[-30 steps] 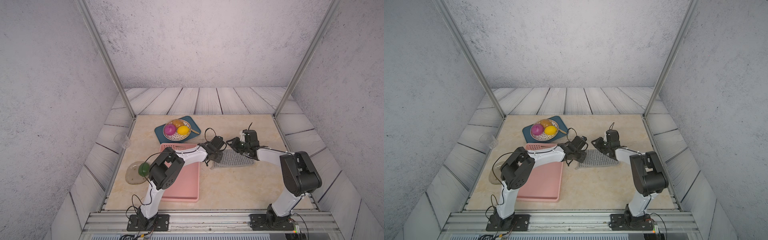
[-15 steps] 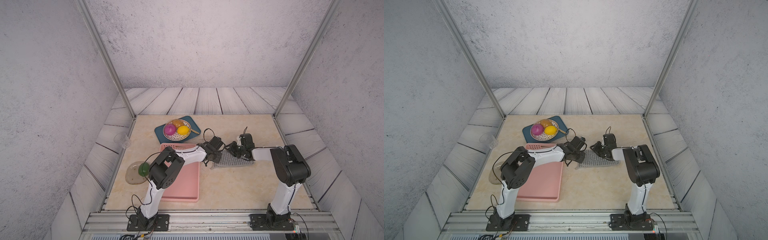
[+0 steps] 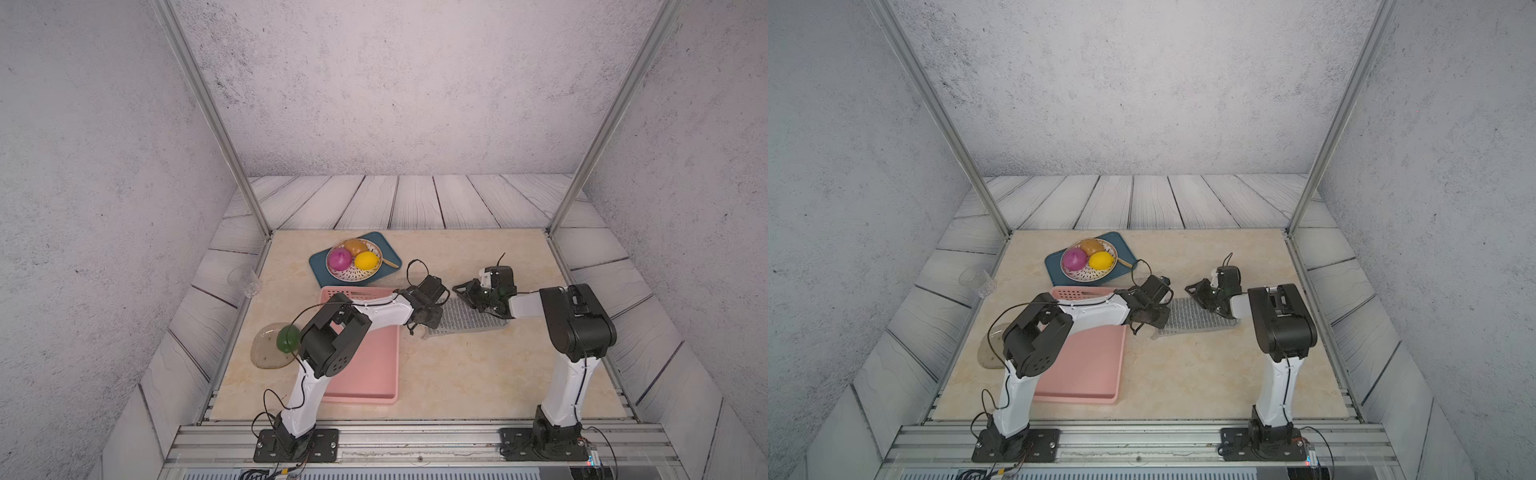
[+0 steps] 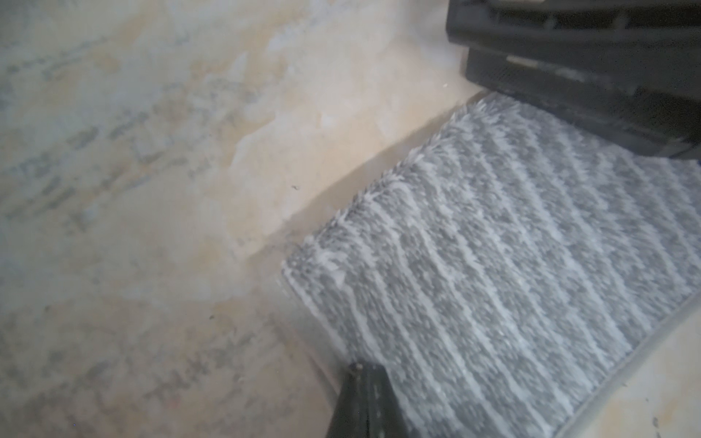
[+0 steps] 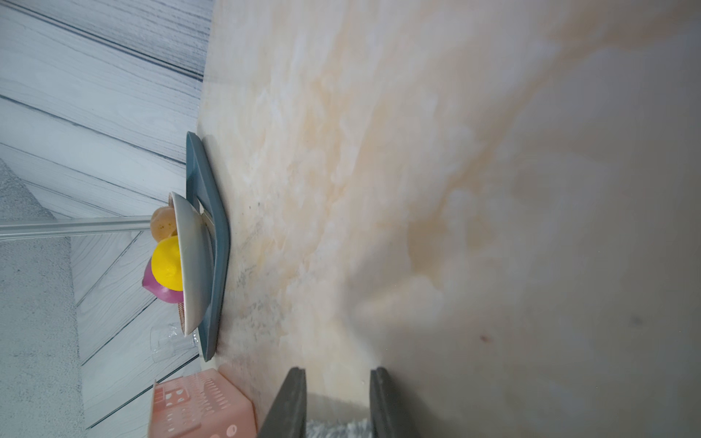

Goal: Fold the square dishcloth
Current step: Smooth out the cleaning item at the center of the board.

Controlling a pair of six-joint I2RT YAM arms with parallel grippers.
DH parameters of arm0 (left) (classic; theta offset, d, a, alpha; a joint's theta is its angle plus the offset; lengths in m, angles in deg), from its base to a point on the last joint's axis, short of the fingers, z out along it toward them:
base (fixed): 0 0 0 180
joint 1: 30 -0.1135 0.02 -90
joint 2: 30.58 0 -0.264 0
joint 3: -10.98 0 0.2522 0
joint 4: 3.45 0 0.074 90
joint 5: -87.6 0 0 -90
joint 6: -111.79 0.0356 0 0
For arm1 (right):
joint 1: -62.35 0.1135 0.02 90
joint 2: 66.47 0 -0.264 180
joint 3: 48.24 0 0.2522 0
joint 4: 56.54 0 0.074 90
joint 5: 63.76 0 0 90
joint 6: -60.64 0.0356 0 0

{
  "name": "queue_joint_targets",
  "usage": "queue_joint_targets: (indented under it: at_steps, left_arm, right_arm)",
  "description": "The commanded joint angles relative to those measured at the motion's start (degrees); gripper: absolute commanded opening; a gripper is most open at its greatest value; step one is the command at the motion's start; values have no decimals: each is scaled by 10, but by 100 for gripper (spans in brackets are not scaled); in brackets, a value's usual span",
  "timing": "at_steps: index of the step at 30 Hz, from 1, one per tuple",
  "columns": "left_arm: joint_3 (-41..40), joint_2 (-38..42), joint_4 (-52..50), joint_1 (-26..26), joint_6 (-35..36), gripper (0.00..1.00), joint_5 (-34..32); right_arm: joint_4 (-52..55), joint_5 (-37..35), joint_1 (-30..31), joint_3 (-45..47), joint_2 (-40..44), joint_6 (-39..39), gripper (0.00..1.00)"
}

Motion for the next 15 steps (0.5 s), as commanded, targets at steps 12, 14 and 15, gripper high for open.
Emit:
queue_joint_targets:
  at_steps: [12, 14, 15]
  left_arm:
    - [-22, -6, -24, -5, -4, 0, -9]
    - [-22, -6, -25, -5, -4, 0, -9]
    - [-23, -6, -25, -5, -4, 0, -10]
  right_arm:
    - [-34, 35, -97, 41, -10, 8, 28]
    - [-35, 38, -109, 40, -10, 7, 28]
    - [-34, 39, -115, 39, -10, 7, 28]
